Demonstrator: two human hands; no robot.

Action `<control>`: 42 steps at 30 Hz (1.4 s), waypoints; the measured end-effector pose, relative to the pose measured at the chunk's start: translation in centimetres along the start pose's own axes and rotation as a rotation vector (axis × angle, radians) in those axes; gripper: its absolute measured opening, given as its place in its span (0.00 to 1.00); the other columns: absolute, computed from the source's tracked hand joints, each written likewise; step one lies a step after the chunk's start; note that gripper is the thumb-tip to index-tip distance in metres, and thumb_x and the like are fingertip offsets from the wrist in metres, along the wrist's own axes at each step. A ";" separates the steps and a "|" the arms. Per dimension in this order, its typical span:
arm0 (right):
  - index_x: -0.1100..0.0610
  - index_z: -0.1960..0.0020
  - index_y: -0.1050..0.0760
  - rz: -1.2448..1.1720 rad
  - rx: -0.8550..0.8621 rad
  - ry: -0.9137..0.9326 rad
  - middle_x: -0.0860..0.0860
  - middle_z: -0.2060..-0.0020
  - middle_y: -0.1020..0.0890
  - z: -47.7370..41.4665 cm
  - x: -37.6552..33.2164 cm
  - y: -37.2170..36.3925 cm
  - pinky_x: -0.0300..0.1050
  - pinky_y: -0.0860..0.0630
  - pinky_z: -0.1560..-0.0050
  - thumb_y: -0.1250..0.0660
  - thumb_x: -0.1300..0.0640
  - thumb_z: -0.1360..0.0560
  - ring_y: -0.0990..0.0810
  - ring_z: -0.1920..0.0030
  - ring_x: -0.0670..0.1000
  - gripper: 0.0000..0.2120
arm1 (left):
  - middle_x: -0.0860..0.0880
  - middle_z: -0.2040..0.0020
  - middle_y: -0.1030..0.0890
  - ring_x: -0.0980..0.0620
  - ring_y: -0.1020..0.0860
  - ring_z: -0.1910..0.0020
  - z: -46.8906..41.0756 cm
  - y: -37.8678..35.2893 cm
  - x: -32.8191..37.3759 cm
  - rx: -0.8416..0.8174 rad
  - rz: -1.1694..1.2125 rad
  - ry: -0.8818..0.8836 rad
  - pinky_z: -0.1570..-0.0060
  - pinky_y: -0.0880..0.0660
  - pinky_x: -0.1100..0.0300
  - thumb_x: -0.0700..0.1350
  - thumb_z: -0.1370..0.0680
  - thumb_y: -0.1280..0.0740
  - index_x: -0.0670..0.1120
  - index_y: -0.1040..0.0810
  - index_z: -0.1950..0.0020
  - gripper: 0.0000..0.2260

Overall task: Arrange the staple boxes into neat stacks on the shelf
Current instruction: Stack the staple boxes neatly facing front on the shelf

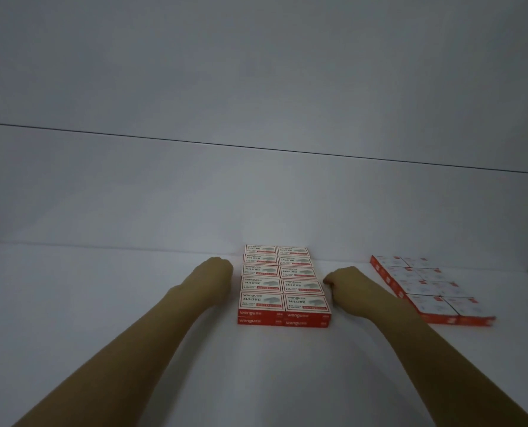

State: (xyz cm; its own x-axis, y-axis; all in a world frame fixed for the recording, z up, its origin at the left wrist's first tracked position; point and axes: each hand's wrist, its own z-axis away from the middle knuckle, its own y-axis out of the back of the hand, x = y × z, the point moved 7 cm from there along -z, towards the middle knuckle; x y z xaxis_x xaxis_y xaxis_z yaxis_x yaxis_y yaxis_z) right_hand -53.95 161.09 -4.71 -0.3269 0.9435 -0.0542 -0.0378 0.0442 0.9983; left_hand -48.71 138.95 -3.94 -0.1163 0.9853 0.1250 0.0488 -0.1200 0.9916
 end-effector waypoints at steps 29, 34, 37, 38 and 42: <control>0.62 0.43 0.24 -0.022 0.027 -0.001 0.57 0.45 0.21 6.4 -2.6 -0.1 0.40 0.28 0.49 0.46 0.62 0.20 0.21 0.47 0.54 0.14 | 0.41 0.41 0.25 0.45 0.24 0.43 5.4 -0.6 2.1 -0.020 -0.083 -0.094 0.47 0.29 0.59 0.39 0.20 0.43 0.37 0.28 0.42 0.11; 0.63 0.43 0.25 -0.029 -0.003 -0.020 0.58 0.44 0.22 7.0 -2.8 0.0 0.41 0.28 0.49 0.46 0.64 0.21 0.22 0.46 0.55 0.13 | 0.42 0.41 0.25 0.46 0.25 0.43 5.7 -0.5 2.5 -0.006 -0.108 -0.100 0.46 0.28 0.59 0.40 0.20 0.43 0.38 0.28 0.41 0.10; 0.64 0.42 0.26 -0.009 0.005 -0.055 0.59 0.42 0.24 7.3 -2.1 0.4 0.41 0.29 0.47 0.47 0.66 0.21 0.23 0.43 0.55 0.14 | 0.42 0.41 0.26 0.46 0.25 0.42 5.8 0.0 1.9 -0.008 -0.139 -0.068 0.44 0.28 0.58 0.38 0.20 0.44 0.38 0.27 0.41 0.11; 0.64 0.41 0.27 -0.001 0.022 -0.065 0.58 0.40 0.24 7.4 -1.6 0.7 0.41 0.29 0.46 0.47 0.66 0.21 0.24 0.42 0.55 0.14 | 0.42 0.40 0.26 0.46 0.25 0.41 5.8 0.4 1.6 0.009 -0.149 -0.055 0.44 0.28 0.58 0.37 0.21 0.44 0.38 0.26 0.41 0.12; 0.62 0.35 0.29 -0.005 0.096 -0.104 0.58 0.37 0.26 8.0 1.7 2.4 0.43 0.30 0.39 0.48 0.69 0.22 0.26 0.38 0.55 0.18 | 0.41 0.43 0.25 0.45 0.24 0.45 5.9 3.0 1.9 0.106 -0.142 -0.014 0.46 0.27 0.58 0.33 0.23 0.45 0.36 0.25 0.45 0.12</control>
State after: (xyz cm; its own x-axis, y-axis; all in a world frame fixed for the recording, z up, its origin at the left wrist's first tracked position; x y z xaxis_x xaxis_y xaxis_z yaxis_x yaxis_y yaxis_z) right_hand -47.01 165.42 -2.18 -0.2272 0.9719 -0.0619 0.0530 0.0758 0.9957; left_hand -42.95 141.18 -0.96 -0.1161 0.9931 -0.0175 0.1372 0.0335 0.9900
